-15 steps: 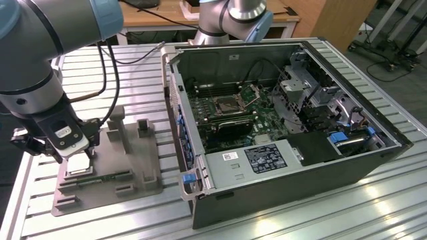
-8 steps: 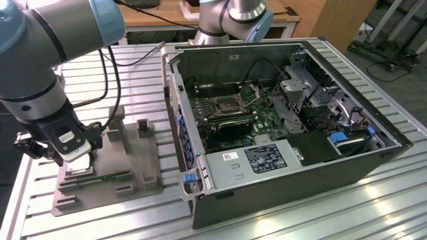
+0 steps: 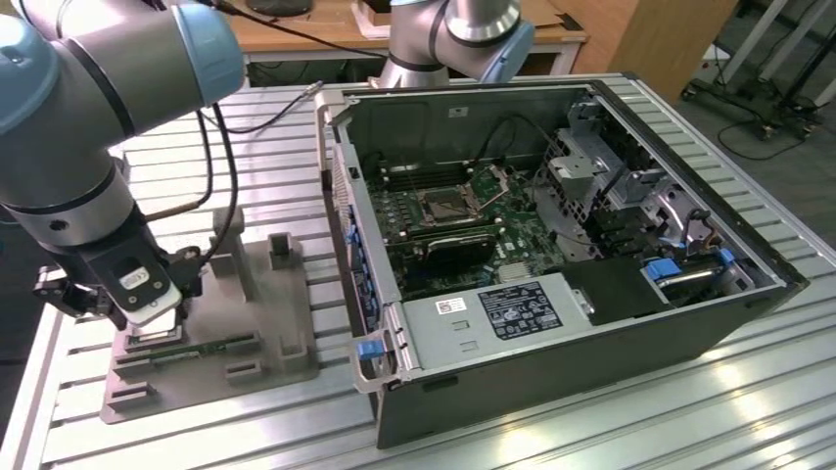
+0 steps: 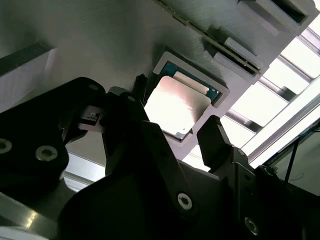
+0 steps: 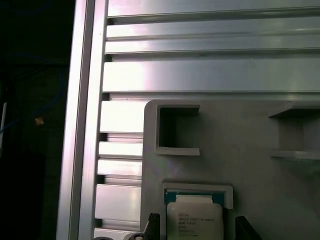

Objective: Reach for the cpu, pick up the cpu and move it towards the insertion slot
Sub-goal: 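Pick up the cpu and move it towards the insertion slot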

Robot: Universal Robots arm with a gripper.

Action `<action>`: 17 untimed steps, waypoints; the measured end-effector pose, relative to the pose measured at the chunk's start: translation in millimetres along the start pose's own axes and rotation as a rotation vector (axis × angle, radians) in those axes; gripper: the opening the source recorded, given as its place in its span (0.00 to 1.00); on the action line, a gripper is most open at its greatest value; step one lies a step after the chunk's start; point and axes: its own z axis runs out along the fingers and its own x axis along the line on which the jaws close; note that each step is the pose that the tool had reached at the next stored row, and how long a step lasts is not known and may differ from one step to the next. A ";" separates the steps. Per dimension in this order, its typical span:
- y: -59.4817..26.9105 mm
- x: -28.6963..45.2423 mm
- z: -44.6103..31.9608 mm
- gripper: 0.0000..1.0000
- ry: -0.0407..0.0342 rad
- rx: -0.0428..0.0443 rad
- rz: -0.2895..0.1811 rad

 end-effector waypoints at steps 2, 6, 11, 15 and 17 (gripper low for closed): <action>0.1 0.5 2.0 0.68 0.0001 -0.0061 0.000; 0.0 0.8 4.9 0.68 -0.0006 -0.0206 0.000; -0.1 0.9 4.9 0.68 -0.0004 -0.0204 0.000; -0.1 3.6 6.1 0.68 -0.0004 -0.0205 0.000; -0.1 4.0 6.9 0.68 -0.0006 -0.0206 0.001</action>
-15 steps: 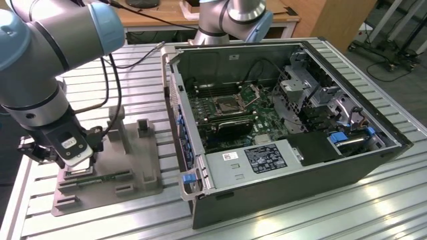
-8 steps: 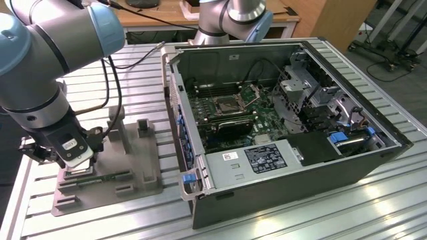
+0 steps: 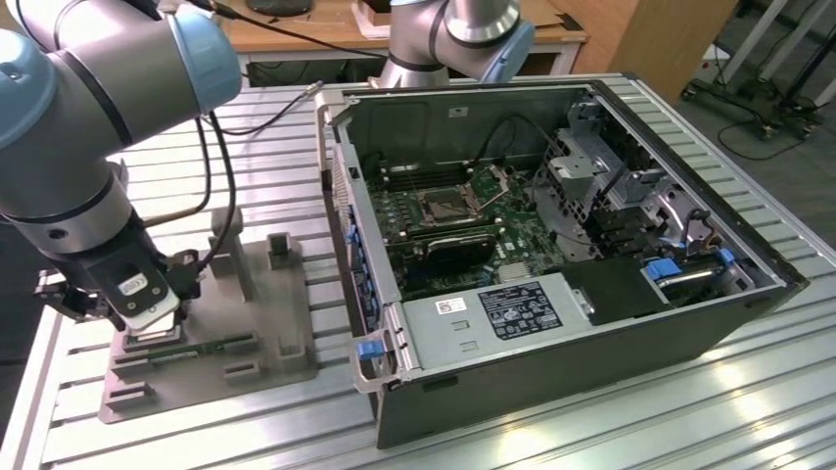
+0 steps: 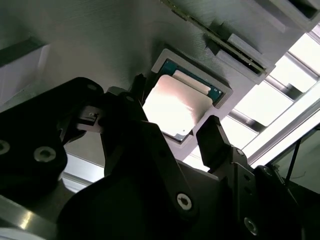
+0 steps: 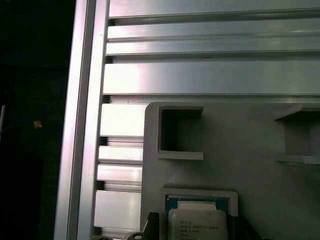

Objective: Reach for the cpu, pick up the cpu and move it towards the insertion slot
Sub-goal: 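Pick up the cpu and move it towards the insertion slot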

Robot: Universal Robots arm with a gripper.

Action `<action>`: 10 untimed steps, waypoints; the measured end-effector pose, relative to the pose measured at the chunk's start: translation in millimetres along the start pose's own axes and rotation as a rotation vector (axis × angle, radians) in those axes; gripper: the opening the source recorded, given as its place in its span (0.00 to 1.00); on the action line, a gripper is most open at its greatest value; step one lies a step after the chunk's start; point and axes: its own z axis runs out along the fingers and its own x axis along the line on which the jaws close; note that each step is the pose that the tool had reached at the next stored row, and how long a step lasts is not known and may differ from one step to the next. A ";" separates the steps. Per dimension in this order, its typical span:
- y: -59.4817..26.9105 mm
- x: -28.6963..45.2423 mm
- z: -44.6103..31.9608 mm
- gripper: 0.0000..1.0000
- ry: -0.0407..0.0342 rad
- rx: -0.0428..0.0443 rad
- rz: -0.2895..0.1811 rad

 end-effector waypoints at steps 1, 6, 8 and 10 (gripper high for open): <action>0.0 0.0 0.3 0.68 -0.0001 0.0000 0.002; -0.1 0.0 0.8 0.68 -0.0018 0.0013 0.025; -0.2 0.0 0.8 0.68 -0.0028 0.0017 0.038; -0.4 -0.2 0.9 0.68 -0.0032 0.0029 0.042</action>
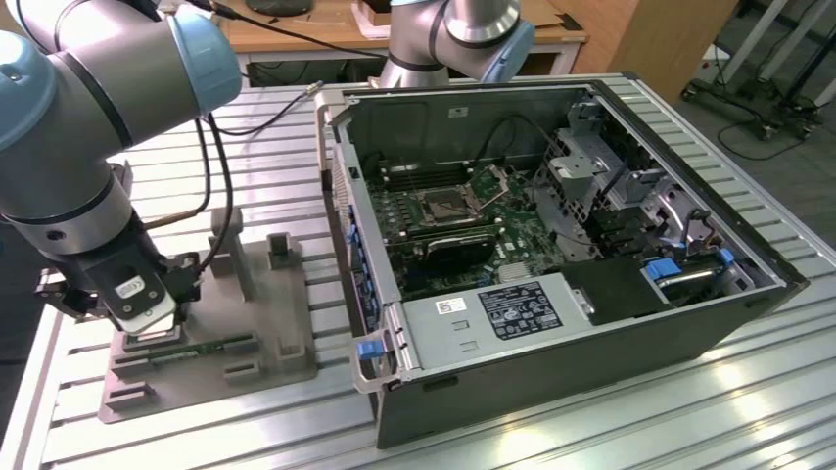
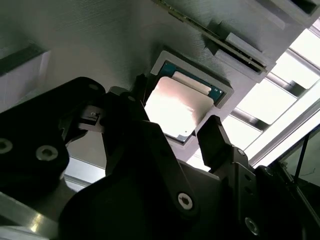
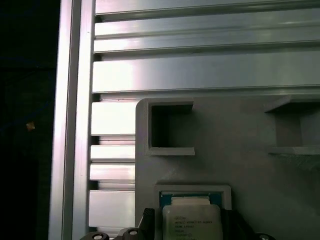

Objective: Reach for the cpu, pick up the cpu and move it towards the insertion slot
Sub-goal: 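Pick up the cpu and move it towards the insertion slot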

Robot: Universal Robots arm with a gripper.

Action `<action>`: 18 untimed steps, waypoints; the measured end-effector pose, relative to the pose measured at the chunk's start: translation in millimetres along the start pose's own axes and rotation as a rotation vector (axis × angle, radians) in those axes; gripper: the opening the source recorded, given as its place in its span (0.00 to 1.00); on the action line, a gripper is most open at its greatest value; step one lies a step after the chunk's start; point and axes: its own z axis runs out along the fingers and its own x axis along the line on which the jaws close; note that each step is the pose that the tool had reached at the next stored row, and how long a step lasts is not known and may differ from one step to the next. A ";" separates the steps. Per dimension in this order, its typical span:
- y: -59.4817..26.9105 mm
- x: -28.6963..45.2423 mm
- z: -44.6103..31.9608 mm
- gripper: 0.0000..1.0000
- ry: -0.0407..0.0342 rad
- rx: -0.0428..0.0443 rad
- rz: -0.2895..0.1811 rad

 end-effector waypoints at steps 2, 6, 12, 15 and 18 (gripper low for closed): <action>-0.4 -0.3 -0.1 0.68 0.0001 0.0026 0.001; -0.6 -0.4 -0.1 0.68 0.0000 0.0034 0.002; -0.8 -0.4 -0.1 0.60 -0.0001 0.0034 0.002; -0.8 -0.4 -0.2 0.54 0.0000 0.0034 0.002; -0.8 -0.5 -0.1 0.54 0.0000 0.0034 0.002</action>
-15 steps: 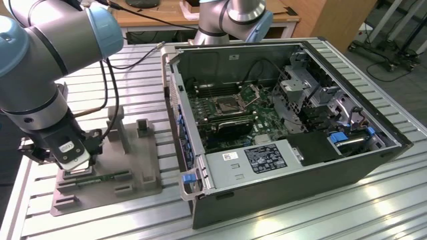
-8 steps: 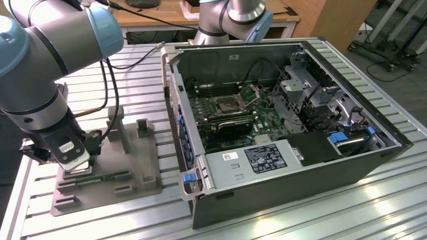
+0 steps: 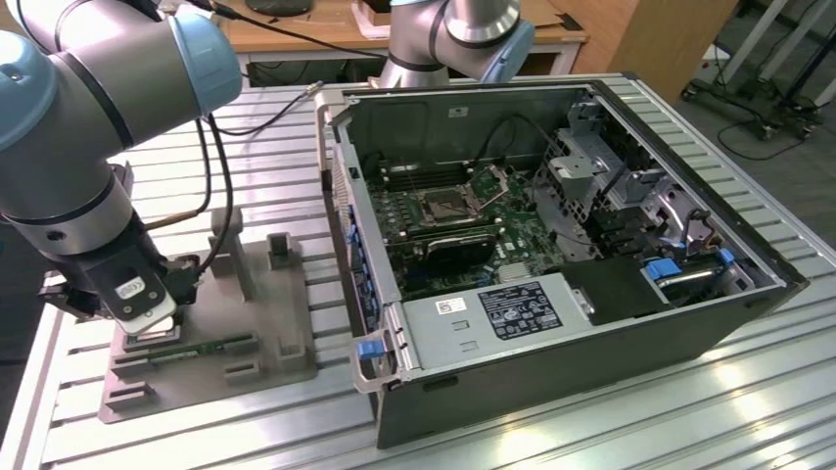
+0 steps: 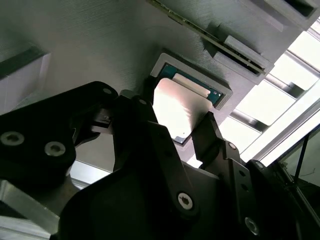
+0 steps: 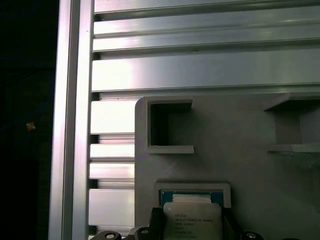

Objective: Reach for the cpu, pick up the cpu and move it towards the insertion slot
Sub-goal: 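Pick up the cpu and move it towards the insertion slot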

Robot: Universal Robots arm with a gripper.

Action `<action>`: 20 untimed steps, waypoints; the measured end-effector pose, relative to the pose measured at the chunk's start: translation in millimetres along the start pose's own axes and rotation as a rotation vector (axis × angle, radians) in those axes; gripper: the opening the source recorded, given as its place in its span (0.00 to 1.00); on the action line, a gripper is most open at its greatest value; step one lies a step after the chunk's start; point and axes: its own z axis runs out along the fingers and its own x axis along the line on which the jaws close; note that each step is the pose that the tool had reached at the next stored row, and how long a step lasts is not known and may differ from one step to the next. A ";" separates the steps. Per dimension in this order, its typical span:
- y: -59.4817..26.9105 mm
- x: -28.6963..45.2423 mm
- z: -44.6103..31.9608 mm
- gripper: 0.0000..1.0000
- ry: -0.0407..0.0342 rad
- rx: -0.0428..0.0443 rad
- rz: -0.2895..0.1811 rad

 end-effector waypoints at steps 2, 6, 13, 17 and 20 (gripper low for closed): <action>0.0 0.0 -0.1 0.54 -0.0001 -0.0001 0.000; 0.2 0.0 -2.3 0.54 0.0000 0.0000 0.000; 0.4 0.0 -5.4 0.54 -0.0003 -0.0002 0.000; 0.4 0.0 -5.8 0.54 0.0000 0.0000 0.000; 0.4 -0.2 -6.0 0.54 0.0002 0.0001 0.000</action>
